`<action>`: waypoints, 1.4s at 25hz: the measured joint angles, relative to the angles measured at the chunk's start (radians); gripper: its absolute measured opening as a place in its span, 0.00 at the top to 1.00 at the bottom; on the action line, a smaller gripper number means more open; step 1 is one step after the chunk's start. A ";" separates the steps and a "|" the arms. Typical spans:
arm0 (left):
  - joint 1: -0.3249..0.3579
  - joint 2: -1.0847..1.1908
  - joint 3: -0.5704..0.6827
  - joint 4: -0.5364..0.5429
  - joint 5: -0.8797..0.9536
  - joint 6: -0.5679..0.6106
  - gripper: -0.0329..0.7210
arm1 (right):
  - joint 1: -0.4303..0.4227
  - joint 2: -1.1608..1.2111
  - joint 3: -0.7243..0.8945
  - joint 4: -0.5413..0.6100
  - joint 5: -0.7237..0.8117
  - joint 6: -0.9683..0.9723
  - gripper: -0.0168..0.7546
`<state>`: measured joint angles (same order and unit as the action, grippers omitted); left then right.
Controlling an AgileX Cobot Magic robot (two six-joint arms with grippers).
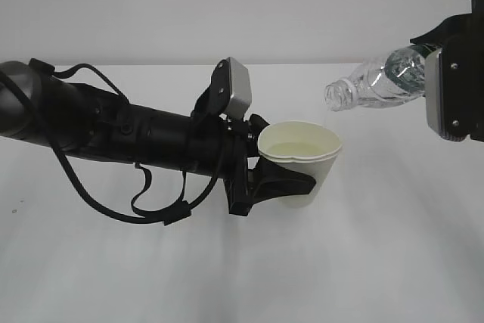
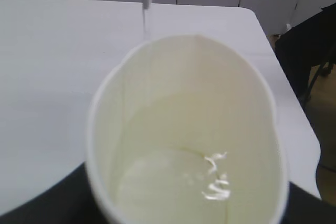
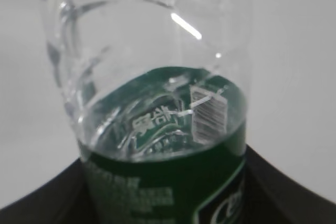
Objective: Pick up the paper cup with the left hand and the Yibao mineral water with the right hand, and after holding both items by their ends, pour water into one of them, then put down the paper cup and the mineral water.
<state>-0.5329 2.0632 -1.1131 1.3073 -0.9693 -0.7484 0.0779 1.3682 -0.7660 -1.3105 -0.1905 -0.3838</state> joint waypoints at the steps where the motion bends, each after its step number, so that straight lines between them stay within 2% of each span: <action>1: 0.000 0.000 0.000 0.000 0.000 0.000 0.39 | 0.000 0.000 0.000 0.000 0.000 0.000 0.38; 35: 0.000 0.000 0.000 0.000 0.005 0.000 0.39 | 0.000 0.000 0.000 0.002 -0.028 0.209 0.38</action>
<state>-0.5329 2.0632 -1.1131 1.3073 -0.9641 -0.7484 0.0779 1.3682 -0.7660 -1.3087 -0.2185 -0.1747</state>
